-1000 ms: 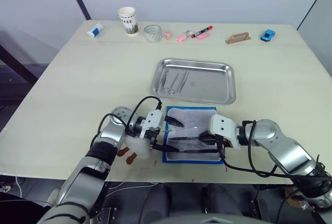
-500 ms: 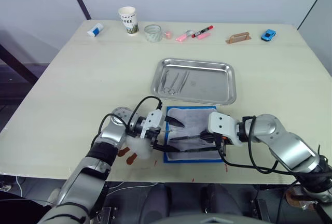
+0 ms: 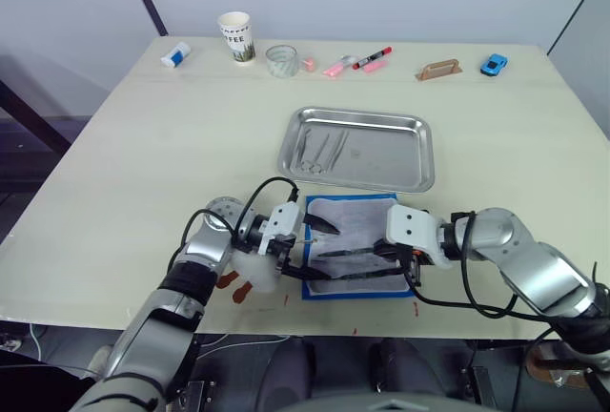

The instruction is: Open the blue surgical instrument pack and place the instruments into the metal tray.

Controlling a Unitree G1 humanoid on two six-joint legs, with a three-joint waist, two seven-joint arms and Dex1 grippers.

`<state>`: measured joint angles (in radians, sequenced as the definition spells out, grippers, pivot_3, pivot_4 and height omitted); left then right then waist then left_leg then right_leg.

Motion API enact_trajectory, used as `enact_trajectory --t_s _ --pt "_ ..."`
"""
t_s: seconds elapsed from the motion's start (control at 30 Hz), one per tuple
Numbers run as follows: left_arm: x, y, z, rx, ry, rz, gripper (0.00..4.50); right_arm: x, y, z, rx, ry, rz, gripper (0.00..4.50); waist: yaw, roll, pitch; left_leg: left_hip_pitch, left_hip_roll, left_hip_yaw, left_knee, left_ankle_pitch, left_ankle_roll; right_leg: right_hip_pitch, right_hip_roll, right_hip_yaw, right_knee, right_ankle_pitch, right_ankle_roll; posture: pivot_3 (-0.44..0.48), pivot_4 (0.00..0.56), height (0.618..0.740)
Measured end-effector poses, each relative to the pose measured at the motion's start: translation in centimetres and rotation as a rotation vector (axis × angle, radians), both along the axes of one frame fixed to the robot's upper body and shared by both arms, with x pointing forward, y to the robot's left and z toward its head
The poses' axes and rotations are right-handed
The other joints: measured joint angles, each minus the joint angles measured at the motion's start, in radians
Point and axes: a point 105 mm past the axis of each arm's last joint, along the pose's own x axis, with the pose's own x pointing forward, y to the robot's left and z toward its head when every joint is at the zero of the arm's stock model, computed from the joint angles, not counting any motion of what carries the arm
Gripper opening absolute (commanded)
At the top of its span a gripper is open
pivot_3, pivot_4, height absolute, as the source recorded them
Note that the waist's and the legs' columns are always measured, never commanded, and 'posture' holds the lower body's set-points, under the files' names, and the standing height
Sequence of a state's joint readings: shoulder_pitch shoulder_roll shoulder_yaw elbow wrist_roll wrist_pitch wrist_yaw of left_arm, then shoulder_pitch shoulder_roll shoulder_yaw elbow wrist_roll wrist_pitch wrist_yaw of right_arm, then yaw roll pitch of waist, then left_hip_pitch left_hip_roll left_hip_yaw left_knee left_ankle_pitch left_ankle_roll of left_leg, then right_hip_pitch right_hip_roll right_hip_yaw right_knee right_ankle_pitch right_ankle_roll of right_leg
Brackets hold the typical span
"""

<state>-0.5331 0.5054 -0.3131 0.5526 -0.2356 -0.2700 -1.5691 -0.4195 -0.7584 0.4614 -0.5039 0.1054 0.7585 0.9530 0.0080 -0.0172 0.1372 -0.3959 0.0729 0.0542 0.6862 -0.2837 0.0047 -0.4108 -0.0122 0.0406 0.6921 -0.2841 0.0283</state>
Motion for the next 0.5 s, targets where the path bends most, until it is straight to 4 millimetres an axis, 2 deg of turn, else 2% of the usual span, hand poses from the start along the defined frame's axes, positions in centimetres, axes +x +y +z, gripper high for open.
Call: enact_trajectory --t_s 0.5 --pt "-0.1 -0.1 -0.2 -0.006 0.005 0.000 4.50 -0.2 -2.8 1.1 -0.008 -0.003 -0.059 0.04 0.002 0.000 0.000 0.000 0.000 0.000 0.000 0.000 0.000 0.000 0.000 0.000 0.000 0.000 0.000 0.000 0.150 0.718"
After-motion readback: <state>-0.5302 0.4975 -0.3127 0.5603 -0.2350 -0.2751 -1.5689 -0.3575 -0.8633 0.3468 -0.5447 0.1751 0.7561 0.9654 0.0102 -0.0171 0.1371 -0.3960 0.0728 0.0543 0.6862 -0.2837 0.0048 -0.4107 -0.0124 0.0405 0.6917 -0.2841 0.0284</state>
